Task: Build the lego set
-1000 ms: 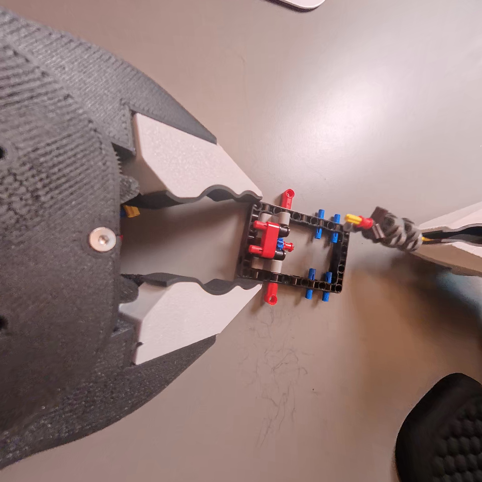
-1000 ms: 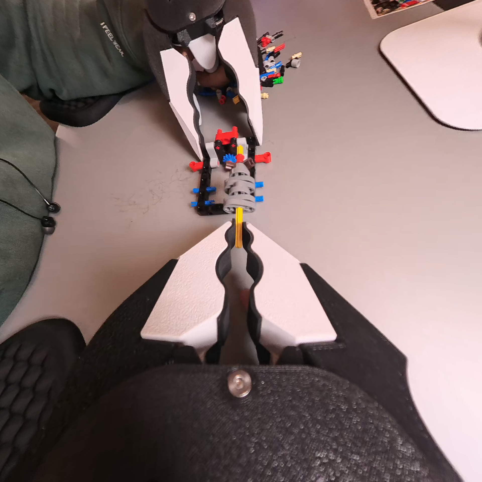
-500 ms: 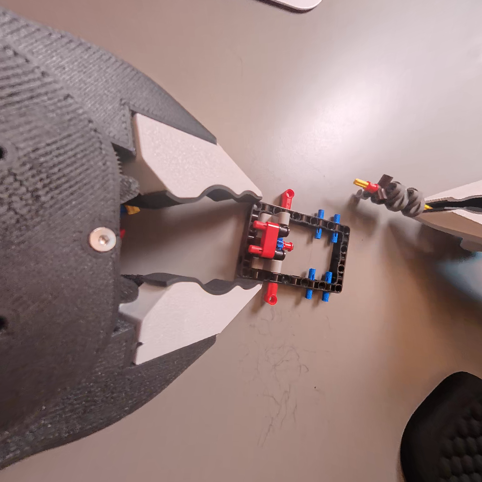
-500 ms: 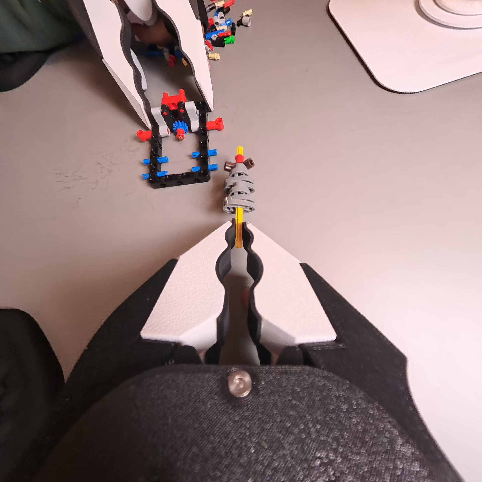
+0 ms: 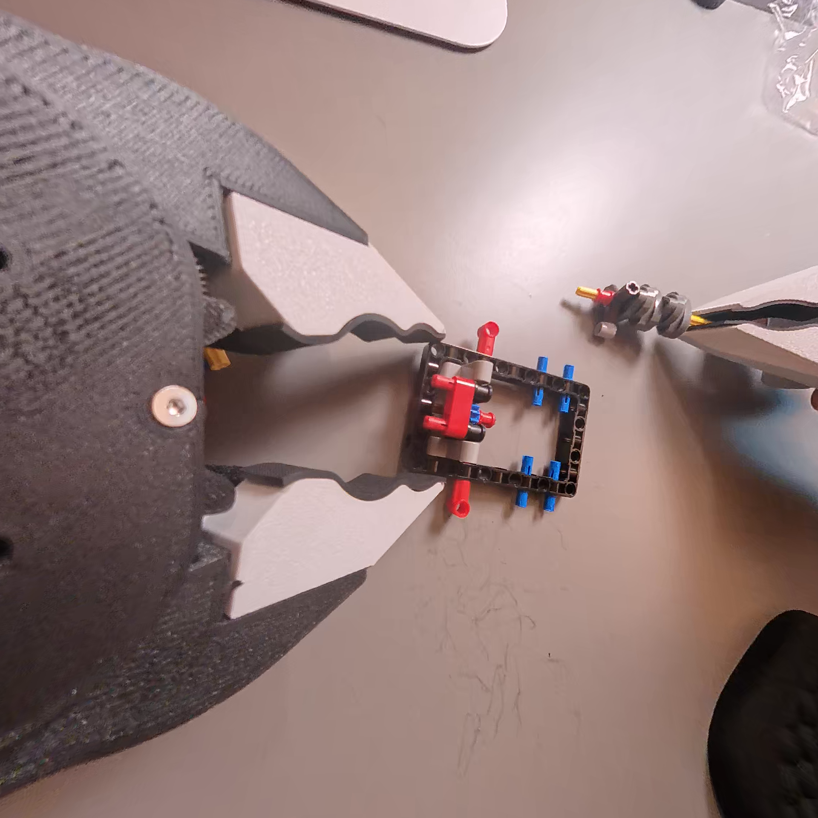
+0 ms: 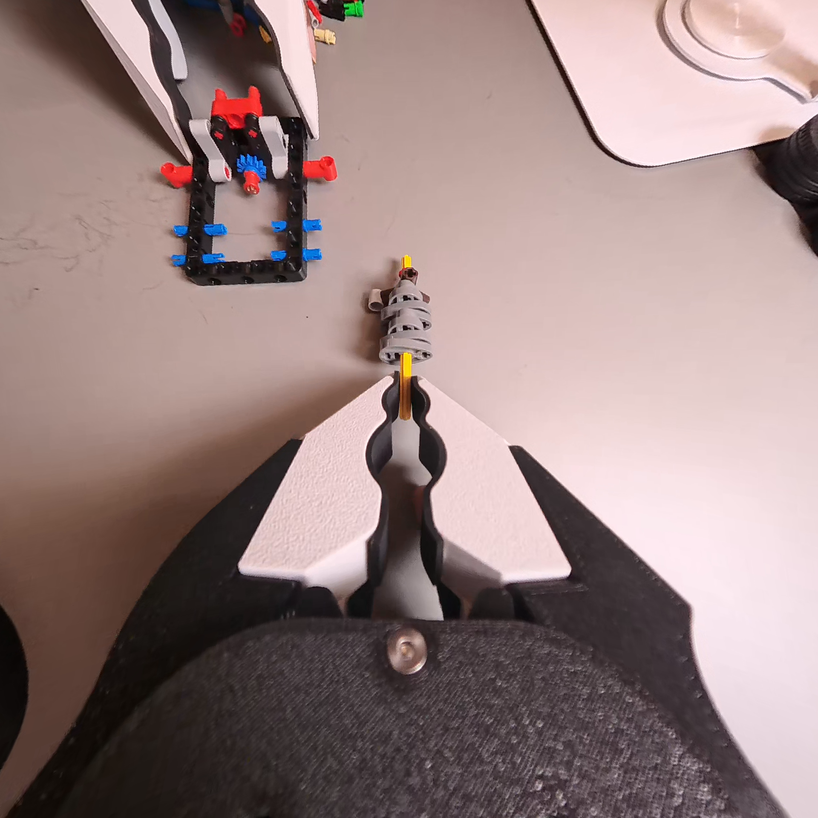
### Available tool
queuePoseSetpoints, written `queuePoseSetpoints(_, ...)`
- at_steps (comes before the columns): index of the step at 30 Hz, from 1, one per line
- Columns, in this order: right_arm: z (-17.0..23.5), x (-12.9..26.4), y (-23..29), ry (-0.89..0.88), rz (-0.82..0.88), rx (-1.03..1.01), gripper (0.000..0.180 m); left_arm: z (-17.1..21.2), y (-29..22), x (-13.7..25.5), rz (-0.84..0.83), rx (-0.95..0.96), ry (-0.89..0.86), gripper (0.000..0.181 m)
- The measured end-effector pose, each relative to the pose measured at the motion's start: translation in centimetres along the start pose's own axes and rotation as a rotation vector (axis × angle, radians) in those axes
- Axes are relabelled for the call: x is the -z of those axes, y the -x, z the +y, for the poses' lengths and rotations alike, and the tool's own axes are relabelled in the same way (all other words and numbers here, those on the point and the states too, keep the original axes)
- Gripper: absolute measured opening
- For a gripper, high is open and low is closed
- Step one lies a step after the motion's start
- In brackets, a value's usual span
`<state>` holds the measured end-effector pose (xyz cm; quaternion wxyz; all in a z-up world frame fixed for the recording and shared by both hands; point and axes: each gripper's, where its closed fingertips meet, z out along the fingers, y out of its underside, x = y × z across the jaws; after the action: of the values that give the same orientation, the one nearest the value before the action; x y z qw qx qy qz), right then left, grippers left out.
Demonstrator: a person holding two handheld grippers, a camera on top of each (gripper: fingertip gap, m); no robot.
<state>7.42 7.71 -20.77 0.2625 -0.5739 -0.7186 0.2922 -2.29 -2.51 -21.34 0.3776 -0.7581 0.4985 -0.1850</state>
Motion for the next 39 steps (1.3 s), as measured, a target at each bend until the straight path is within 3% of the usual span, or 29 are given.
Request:
queuePoseSetpoints(9,-0.2,0.9,-0.6,-0.006,0.034,0.022,0.021,-0.6,0.0,0.0,-0.065,-0.135,0.002,0.059)
queuePoseSetpoints(18,-5.3,1.2,3.2,-0.206,-0.038,0.098,0.021,-0.8,0.0,-0.1,-0.078,-0.146,-0.004,0.059)
queuePoseSetpoints(28,-5.8,-2.1,7.3,-0.212,-0.151,0.114,0.021,-0.3,-0.9,-0.5,0.009,0.041,0.051,0.059)
queuePoseSetpoints(39,-5.0,-2.9,8.3,-0.143,-0.154,0.164,0.027,-0.2,-1.0,-0.3,0.017,0.044,0.05,0.058)
